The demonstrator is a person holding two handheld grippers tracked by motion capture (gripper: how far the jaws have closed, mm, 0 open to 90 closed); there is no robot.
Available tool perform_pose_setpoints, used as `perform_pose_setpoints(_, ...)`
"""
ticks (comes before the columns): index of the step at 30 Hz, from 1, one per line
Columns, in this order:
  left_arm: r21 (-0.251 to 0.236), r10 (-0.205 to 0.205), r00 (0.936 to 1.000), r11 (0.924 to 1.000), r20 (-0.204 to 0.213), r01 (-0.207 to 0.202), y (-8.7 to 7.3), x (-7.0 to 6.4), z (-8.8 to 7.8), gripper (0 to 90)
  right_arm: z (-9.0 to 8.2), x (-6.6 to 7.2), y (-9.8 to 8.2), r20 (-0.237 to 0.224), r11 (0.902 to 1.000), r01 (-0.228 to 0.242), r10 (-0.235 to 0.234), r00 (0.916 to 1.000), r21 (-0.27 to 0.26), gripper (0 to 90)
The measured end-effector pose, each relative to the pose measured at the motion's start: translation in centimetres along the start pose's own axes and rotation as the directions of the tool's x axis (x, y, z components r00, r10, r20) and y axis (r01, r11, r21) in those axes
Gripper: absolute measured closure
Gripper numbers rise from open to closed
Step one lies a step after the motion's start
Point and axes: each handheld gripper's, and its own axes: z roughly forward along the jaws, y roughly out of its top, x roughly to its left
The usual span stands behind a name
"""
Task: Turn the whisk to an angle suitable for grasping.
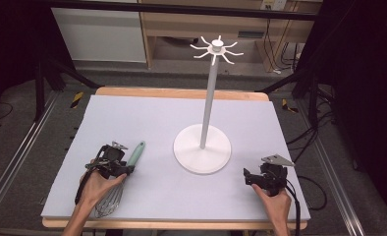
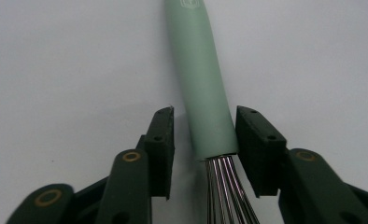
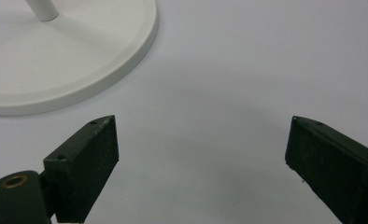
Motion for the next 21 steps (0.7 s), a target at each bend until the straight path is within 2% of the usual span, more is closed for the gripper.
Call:
perform_pose_setpoints(3,-0.02,0.0,1.0,0.9998,0.007,0.0,0.1,0.2,-0.4,53.2,0.0,-0.1,0.0,-0.001,1.0,-0.001,0.001,1.0,-0.004,10.0)
perform_pose_setpoints(4,-0.045,-0.003,0.9999,0.999,0.015,0.004,0.3,0.3,-0.7,52.2,0.0,-0.1,0.0,-0.003,1.0,0.0,0.0,1.0,-0.004,10.0)
perform_pose_setpoints(7,-0.05,0.005,0.9998,0.9987,0.018,-0.004,0.7,0.4,-1.0,51.4,0.0,-0.1,0.0,-0.003,1.0,-0.001,0.001,1.0,-0.005,10.0)
perform_pose_setpoints(12,-0.073,0.029,0.9996,0.9969,-0.005,-0.029,2.3,-0.1,-1.5,50.0,0.0,-0.1,0.0,-0.003,1.0,0.001,-0.001,1.0,-0.006,10.0)
perform_pose_setpoints(15,-0.065,0.048,0.9987,0.9966,-0.015,-0.049,2.9,-0.3,-1.4,50.8,-0.1,-0.1,0.0,-0.003,1.0,-0.004,0.004,1.0,-0.006,10.0)
perform_pose_setpoints(17,-0.048,0.065,0.9979,0.9967,-0.004,-0.065,3.6,-0.7,-0.8,51.4,-0.1,-0.1,0.0,-0.004,1.0,-0.004,0.004,1.0,-0.006,10.0)
perform_pose_setpoints(21,-0.025,0.076,0.9971,0.9968,0.004,-0.076,3.9,-1.2,-0.1,53.0,-0.1,-0.1,0.1,-0.004,1.0,-0.005,0.005,1.0,-0.005,10.0)
